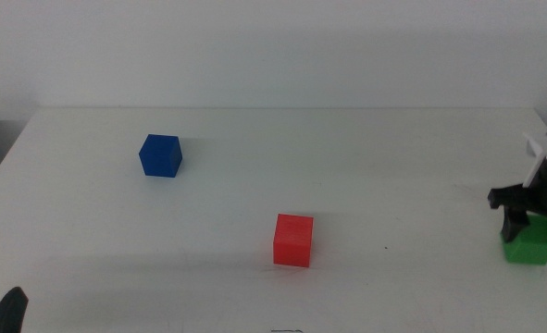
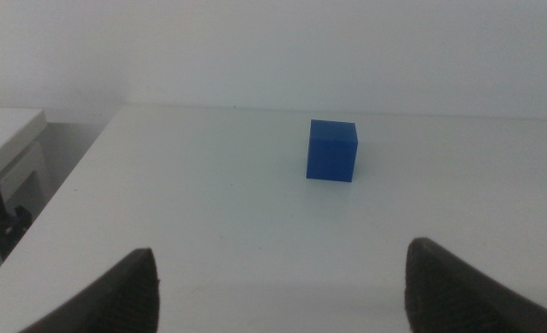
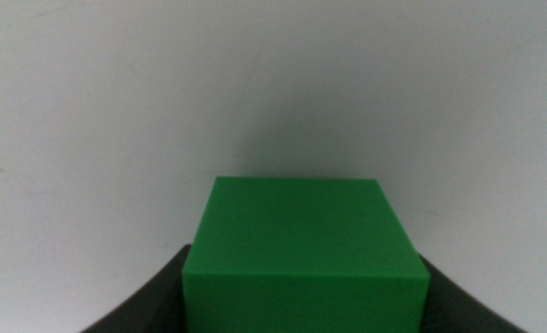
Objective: Stack red cubes first, then green, then blue cubes in a specific spot.
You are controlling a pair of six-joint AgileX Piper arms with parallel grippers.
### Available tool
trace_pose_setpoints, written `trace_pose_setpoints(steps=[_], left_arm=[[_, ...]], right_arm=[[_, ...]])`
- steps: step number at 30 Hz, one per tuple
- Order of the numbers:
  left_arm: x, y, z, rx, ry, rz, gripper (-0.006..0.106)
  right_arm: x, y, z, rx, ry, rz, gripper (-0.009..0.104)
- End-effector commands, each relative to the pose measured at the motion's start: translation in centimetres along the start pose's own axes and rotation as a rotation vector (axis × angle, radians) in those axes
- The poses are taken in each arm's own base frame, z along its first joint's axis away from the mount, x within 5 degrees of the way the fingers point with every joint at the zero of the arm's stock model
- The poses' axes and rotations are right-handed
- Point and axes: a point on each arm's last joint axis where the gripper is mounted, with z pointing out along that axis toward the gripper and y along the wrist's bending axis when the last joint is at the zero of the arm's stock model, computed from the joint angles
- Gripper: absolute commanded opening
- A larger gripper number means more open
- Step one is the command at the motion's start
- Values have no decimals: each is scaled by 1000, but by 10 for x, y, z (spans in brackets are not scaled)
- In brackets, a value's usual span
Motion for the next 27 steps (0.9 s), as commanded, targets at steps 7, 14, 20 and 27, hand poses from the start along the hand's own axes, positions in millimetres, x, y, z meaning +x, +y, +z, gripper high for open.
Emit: trace_pose_setpoints(steps=[7,14,20,27], left_arm=[[-9,-1,-2,11,-97,-13,88],[-9,-1,-2,11,-97,-13,88],[-9,-1,-2,11,-97,-13,88],[-9,-1,-2,11,-97,-13,88]], right_arm=[[31,39,-112,35,-312,61,-1],[51,96,-145,5,-276,65,0],[57,162,-159,-24,-253,-21,5],[47,216,-156,-152,-212,-11,11]])
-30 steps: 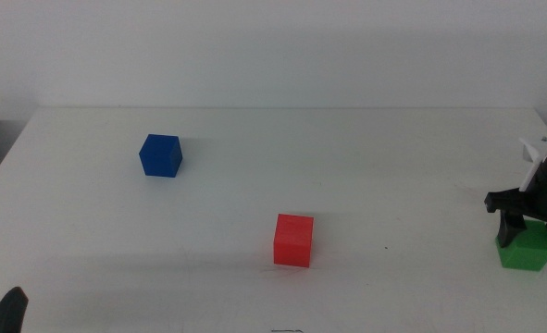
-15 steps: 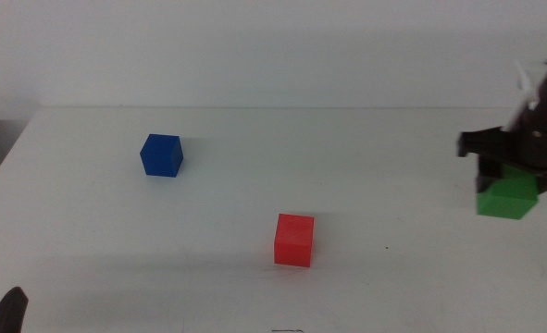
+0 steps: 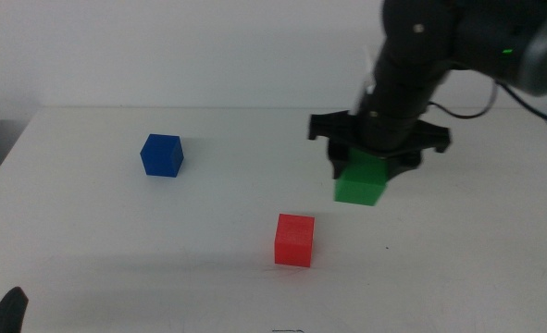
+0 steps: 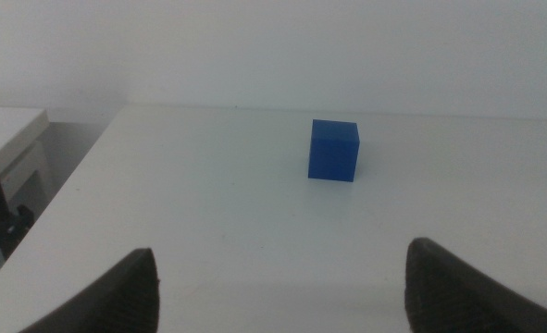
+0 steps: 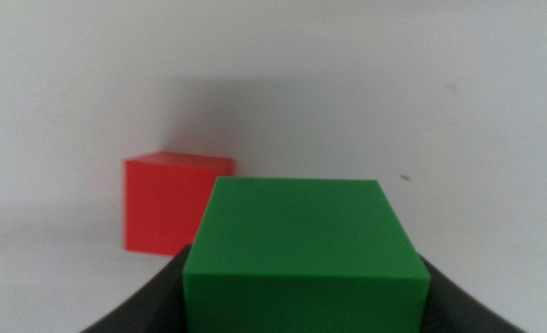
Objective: Stack red cubes first, then green, then blue cubes in a specific spot.
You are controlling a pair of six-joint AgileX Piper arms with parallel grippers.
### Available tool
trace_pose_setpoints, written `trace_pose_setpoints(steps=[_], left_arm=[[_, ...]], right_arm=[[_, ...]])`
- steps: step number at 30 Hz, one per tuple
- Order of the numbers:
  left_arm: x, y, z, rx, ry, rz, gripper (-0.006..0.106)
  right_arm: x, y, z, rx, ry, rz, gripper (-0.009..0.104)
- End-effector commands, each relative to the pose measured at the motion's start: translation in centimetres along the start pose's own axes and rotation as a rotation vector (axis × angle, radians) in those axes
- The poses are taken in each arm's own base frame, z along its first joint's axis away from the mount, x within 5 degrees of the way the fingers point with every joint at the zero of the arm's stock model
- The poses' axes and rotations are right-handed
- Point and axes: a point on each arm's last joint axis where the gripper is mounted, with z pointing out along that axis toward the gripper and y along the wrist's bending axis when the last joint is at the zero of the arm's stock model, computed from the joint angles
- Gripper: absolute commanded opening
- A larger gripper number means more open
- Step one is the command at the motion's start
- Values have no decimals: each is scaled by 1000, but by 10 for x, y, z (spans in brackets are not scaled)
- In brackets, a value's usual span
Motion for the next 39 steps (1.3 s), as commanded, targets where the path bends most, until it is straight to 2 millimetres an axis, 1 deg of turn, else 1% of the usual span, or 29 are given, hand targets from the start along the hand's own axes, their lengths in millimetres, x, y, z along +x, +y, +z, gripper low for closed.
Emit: trace_pose_setpoints(steps=[1,6,9,12,15,23,38,39], left_arm=[[-9,-1,-2,11,-97,-13,88],[-9,-1,-2,11,-97,-13,88],[-9,-1,-2,11,-97,-13,88],[-9,-1,-2,11,-97,-13,88],[-9,-1,-2,11,-97,-13,88],[-9,-1,-2,11,-97,-13,88],[-9,-1,-2,11,-97,-13,88],[-9,-1,-2,11,-97,-13,88]], right_arm=[[-1,6,-20,7,-14,14,11],[-1,36,-6,6,-28,16,11],[0,48,5,4,-10,26,11],[5,57,15,4,16,31,11],[7,60,23,10,37,46,11],[11,66,34,21,55,58,11],[12,69,54,51,81,48,11],[11,68,54,55,74,45,14]])
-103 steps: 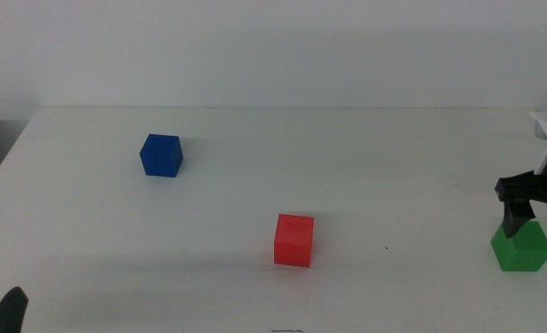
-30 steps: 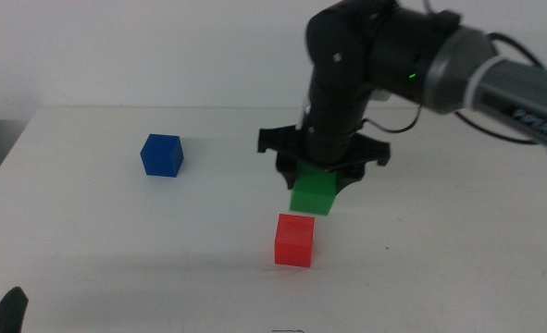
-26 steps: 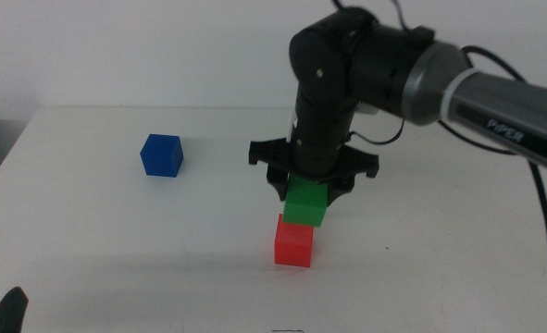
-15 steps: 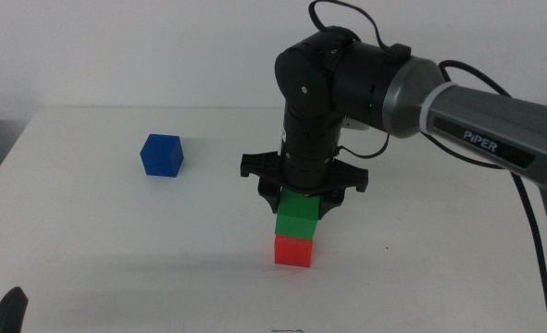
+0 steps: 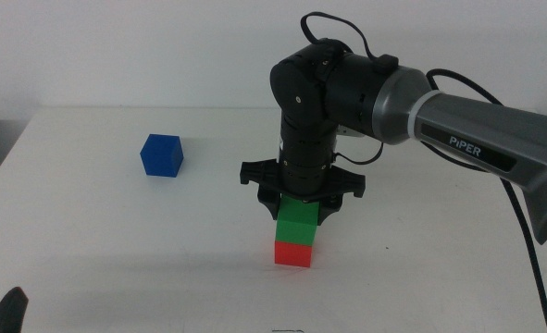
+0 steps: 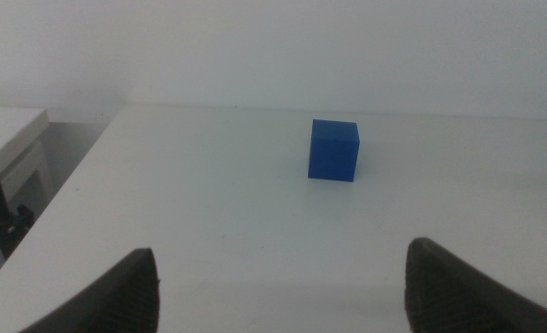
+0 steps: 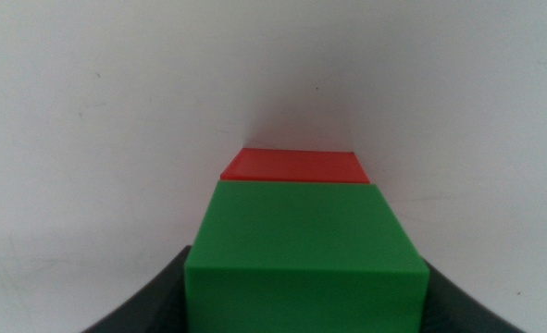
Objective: Stack red cubes first, then green, then blue cubes in a specific spot.
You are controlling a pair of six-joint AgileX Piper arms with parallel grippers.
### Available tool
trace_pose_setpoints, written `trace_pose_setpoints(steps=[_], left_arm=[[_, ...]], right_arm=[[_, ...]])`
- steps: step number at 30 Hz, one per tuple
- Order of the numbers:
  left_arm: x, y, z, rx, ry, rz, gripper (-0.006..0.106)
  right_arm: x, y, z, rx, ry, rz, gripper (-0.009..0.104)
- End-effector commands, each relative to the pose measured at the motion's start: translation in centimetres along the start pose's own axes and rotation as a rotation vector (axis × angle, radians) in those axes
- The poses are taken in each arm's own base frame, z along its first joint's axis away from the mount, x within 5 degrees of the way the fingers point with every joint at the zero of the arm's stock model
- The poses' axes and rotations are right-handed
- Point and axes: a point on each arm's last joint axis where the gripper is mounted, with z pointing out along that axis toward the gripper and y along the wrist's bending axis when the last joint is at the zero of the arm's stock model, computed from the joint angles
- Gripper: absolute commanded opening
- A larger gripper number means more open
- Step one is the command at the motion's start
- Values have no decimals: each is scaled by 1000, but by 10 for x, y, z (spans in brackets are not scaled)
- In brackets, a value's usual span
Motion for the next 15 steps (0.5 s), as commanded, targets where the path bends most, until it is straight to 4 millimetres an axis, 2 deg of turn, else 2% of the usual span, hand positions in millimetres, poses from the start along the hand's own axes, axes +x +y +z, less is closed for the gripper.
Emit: trace_pose_setpoints(steps=[1,7,11,15], left_arm=[[-9,-1,-2,11,-97,-13,88],[-9,-1,-2,11,-97,-13,88],[-9,-1,-2,11,-97,-13,88],[-9,-1,-2,11,-97,-13,88]], right_arm=[[1,-4,-28,8,-26,-7,16],[-1,-3,-28,-6,-46,-10,30],[-3,-1,-28,-31,-61,-23,47],[-4,0,-28,-38,-68,-27,58]])
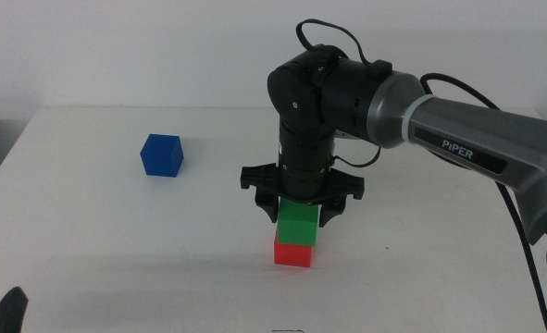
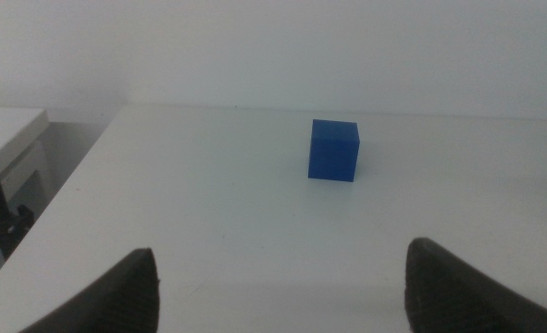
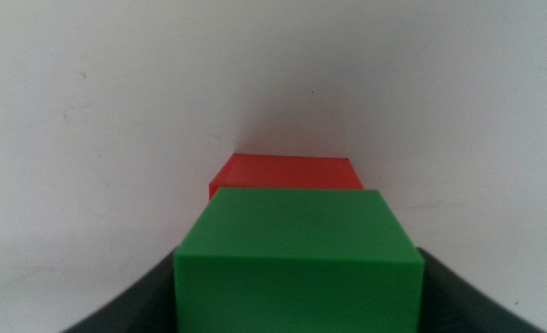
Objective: Stack red cubes first, then green, then blue cubes in a specific spot.
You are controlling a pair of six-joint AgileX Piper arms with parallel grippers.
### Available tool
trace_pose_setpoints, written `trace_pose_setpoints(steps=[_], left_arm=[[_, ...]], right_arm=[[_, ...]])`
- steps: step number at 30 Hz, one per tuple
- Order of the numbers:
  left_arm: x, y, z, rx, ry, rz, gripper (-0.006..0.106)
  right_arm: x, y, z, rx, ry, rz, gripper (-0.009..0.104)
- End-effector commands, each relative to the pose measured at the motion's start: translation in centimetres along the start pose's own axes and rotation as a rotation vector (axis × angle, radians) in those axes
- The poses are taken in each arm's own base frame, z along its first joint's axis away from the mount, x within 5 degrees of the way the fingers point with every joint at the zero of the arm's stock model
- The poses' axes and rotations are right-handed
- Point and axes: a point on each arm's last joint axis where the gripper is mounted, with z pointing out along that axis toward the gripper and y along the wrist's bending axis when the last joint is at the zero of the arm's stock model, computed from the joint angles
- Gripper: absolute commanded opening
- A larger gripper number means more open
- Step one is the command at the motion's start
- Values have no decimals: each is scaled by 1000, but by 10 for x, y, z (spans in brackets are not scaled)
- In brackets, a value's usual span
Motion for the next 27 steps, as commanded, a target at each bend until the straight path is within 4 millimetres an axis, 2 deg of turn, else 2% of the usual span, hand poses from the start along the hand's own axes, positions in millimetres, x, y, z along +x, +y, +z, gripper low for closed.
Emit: trace_pose_setpoints(steps=[1,6,10,15,19,23,27], left_arm=[[-9,-1,-2,11,-97,-13,88],[-9,-1,-2,11,-97,-13,88],[-9,-1,-2,11,-97,-13,88],[-9,-1,-2,11,-97,-13,88],[-9,-1,-2,11,-97,-13,88],[-9,-1,-2,11,-97,-13,88],[-9,-1,-2,11,-97,-13,88]], right_arm=[[-4,-1,-33,-57,-71,-12,60],[-5,1,-35,-80,-91,-11,68],[-6,-4,-53,-87,-138,-23,68],[-6,-21,-100,-109,-243,-52,68],[-1,-44,-150,-121,-345,-110,68],[9,-68,-194,-146,-420,-311,68],[28,-101,-222,-209,-509,-525,68]])
